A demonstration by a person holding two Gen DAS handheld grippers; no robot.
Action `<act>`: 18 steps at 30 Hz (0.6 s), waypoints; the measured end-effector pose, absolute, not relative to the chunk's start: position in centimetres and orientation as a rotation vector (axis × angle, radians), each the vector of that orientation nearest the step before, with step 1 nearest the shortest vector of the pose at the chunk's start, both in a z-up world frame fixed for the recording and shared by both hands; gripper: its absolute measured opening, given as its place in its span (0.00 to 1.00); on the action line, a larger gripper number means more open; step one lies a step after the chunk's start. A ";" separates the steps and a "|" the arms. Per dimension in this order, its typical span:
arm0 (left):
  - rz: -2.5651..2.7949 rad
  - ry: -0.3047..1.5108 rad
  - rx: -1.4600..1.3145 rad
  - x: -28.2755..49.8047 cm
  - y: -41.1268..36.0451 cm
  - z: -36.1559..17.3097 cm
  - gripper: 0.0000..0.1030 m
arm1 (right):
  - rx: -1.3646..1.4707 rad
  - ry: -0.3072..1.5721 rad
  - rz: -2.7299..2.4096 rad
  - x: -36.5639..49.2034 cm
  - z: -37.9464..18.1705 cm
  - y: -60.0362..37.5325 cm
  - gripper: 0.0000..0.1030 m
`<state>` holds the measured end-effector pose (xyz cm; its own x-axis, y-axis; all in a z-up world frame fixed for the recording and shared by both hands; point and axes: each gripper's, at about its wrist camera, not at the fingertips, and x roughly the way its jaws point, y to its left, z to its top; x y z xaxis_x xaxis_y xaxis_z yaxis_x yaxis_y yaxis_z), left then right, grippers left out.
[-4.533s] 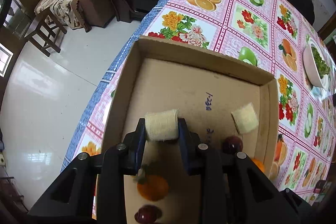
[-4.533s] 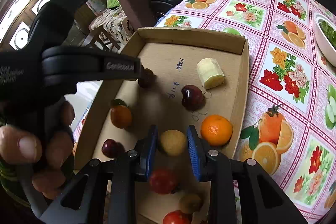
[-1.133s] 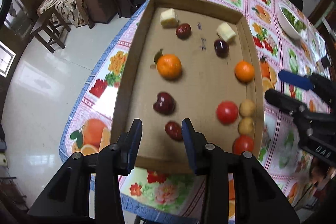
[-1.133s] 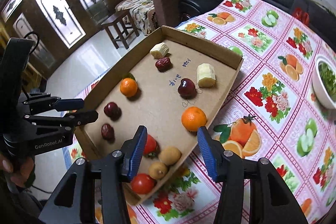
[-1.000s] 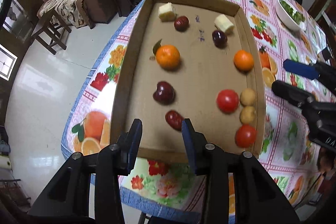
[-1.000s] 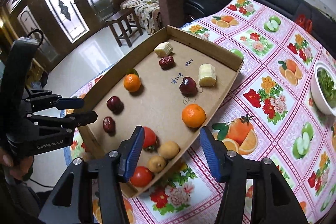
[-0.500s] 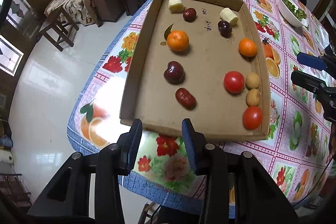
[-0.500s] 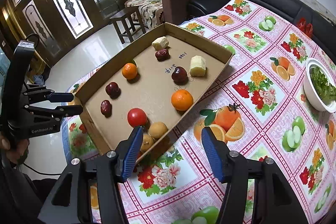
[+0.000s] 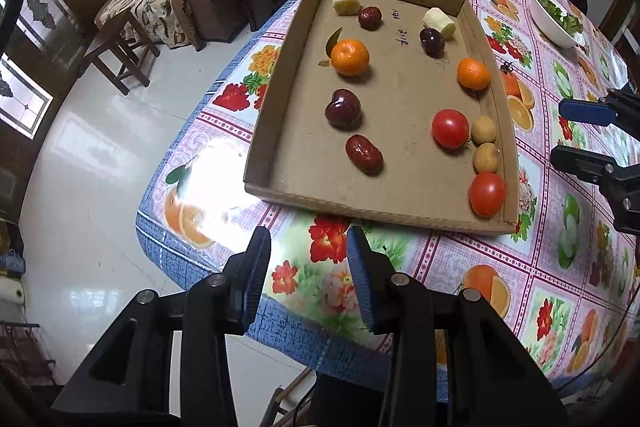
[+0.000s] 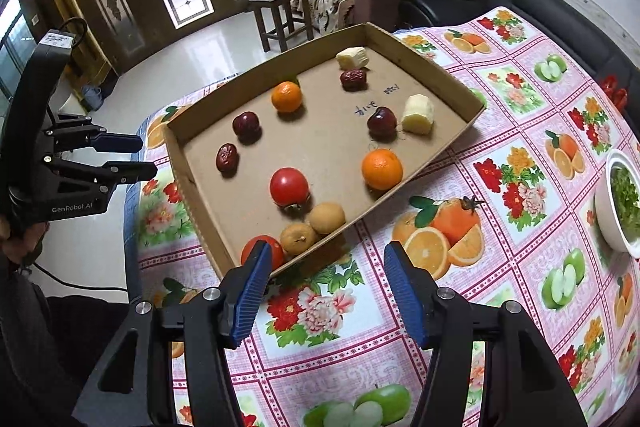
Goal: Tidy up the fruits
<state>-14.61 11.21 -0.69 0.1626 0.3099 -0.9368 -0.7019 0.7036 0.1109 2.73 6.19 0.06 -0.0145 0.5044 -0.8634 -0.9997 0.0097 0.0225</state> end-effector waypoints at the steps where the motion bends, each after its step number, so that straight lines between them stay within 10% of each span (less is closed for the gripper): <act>1: 0.749 1.204 -0.389 -14.7 11.2 -0.6 0.36 | -0.791 0.831 1.423 2.6 0.1 6.2 0.59; 18: 0.745 1.202 -0.371 -15.1 11.2 -0.4 0.36 | -0.903 0.792 1.477 0.5 -0.3 6.9 0.62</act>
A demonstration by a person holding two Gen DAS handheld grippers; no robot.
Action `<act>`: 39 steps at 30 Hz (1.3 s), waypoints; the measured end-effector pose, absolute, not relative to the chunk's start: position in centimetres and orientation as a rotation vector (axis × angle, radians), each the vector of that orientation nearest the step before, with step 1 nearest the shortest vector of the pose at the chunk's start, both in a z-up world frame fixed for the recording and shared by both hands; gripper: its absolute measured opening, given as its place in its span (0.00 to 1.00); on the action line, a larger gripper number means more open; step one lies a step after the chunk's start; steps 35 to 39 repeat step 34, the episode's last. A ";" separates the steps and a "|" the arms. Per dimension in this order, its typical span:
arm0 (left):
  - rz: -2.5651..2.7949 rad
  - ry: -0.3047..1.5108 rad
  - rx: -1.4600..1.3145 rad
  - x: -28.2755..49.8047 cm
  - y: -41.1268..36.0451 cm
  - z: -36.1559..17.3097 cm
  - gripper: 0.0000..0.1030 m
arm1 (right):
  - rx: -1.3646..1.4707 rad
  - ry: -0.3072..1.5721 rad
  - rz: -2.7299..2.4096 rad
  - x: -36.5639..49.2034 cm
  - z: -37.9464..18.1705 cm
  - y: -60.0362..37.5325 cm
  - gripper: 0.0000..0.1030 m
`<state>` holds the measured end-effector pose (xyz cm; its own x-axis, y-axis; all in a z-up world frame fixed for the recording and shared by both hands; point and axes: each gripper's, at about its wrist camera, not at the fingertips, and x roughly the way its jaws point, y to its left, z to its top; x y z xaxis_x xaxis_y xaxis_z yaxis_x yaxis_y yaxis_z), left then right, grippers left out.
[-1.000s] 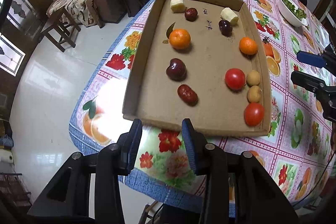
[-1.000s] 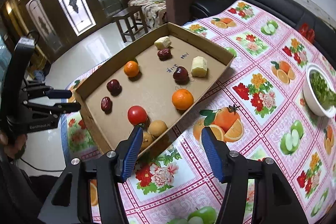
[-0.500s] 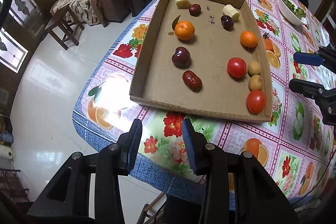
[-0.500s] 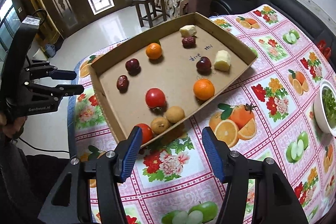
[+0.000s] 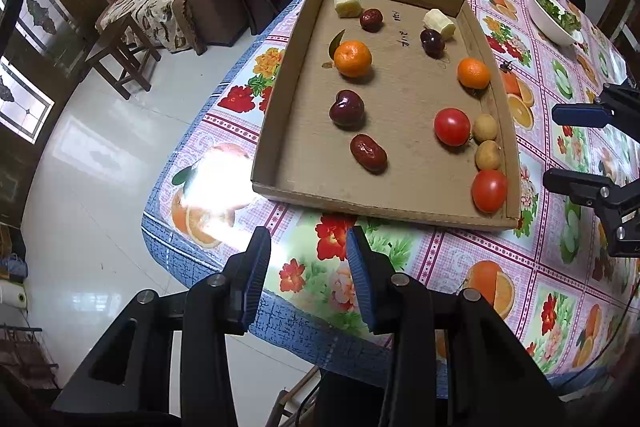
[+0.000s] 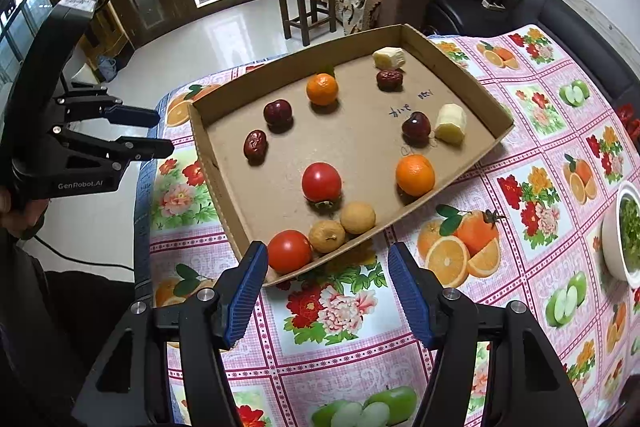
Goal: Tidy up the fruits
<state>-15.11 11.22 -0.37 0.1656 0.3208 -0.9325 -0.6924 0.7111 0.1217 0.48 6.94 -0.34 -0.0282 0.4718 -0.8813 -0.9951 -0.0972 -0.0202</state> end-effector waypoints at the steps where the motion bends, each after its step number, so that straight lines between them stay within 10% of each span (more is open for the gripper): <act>1: 0.746 1.202 -0.370 -15.1 11.2 -0.4 0.36 | -0.906 0.793 1.479 0.5 -0.4 7.0 0.62; 39: 0.788 1.175 -0.348 -15.3 11.7 -0.4 0.36 | -0.920 0.807 1.532 -0.1 -1.0 7.6 0.62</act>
